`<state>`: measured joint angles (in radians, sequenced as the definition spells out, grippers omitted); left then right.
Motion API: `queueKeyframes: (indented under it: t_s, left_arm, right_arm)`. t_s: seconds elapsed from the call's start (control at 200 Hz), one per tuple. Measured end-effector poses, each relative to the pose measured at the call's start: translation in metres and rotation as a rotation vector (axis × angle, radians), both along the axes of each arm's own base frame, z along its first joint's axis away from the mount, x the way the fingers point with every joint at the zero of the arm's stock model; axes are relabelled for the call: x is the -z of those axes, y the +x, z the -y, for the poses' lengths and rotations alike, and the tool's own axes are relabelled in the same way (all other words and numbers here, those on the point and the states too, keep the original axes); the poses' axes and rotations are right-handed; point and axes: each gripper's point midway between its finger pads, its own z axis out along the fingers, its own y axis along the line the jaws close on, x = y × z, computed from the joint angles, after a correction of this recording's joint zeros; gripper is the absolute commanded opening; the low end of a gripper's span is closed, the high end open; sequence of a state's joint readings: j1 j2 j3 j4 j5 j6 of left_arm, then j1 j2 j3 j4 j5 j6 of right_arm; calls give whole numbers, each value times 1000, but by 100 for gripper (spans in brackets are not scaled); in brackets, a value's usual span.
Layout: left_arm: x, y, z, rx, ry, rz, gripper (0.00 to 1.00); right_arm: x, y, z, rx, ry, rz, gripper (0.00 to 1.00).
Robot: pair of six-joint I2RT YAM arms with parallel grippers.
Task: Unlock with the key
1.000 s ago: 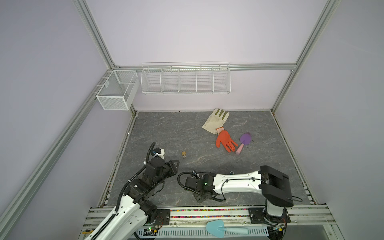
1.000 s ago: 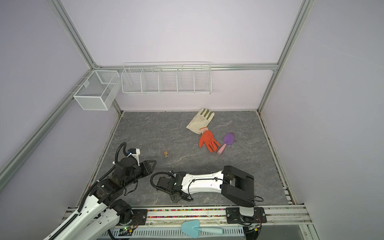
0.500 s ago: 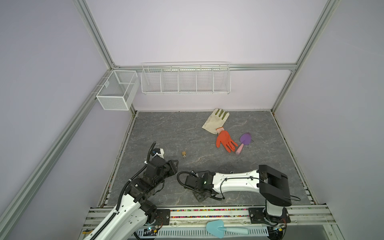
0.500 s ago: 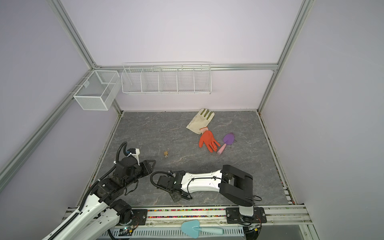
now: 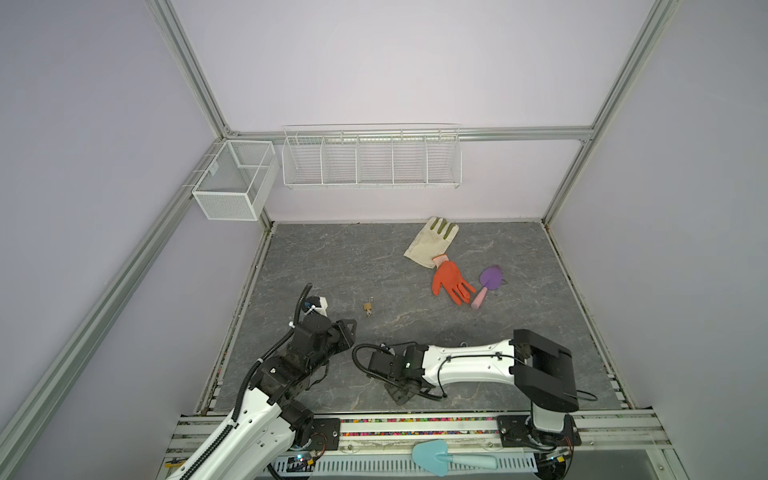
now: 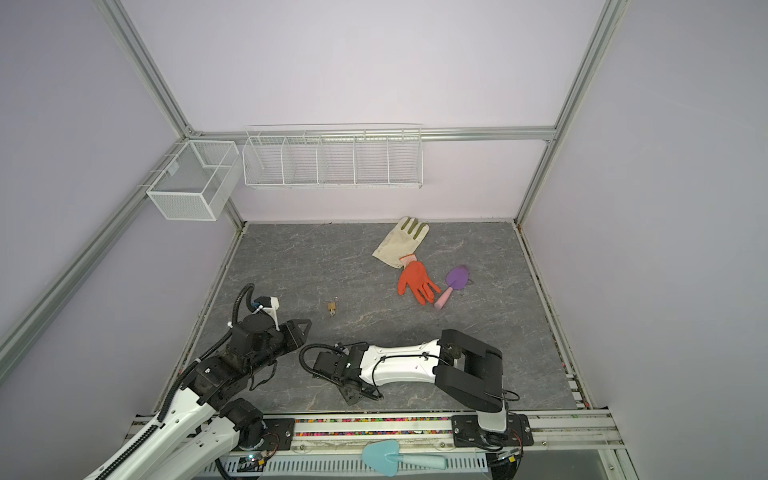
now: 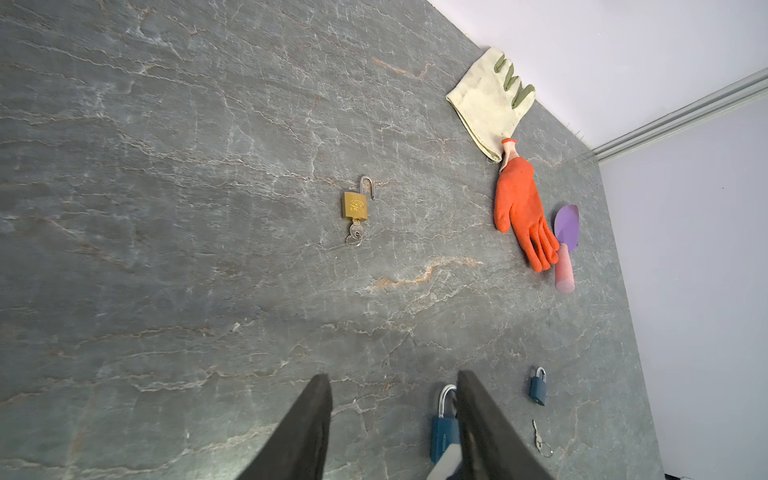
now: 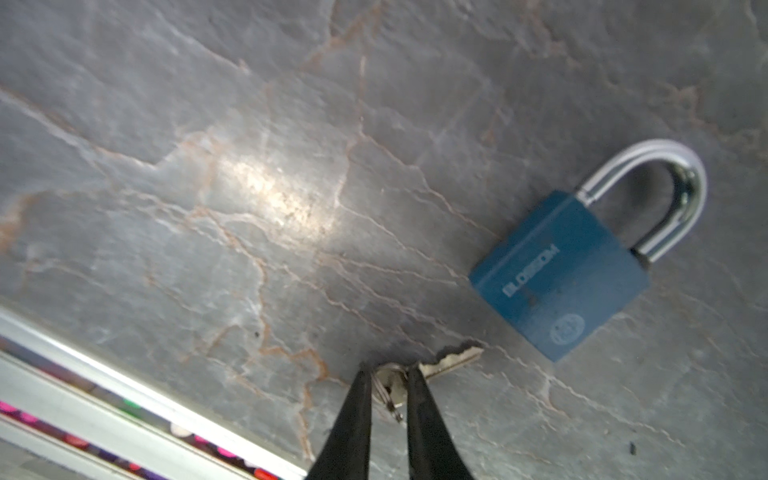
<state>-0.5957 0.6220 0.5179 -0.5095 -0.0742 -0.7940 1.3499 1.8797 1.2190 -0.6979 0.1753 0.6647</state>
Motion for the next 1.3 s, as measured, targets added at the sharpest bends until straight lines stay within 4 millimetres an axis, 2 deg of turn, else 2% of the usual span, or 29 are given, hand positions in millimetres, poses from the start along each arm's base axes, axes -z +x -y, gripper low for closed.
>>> queueKeyframes:
  t_s: [0.21, 0.47, 0.61, 0.875, 1.094, 1.299]
  left_arm:
    - [0, 0, 0, -8, -9, -6, 49]
    - [-1, 0, 0, -17, -27, -10, 49]
    - [-8, -2, 2, -13, -56, -2, 49]
    - [-36, -8, 8, 4, -137, 10, 51]
    - [-73, -14, 21, 49, -258, 7, 53]
    - [-80, -19, 39, 77, -387, -73, 55]
  right_arm:
    - [0, 1, 0, -14, -4, 9, 7]
    - [-3, 3, 0, -45, 1, 26, 7]
    - [-15, 7, -1, -77, 25, 58, 7]
    - [-63, 24, -6, -144, 141, 153, 6]
    - [-111, 44, -4, -234, 245, 254, 6]
    - [-161, 68, -2, -313, 379, 346, 6]
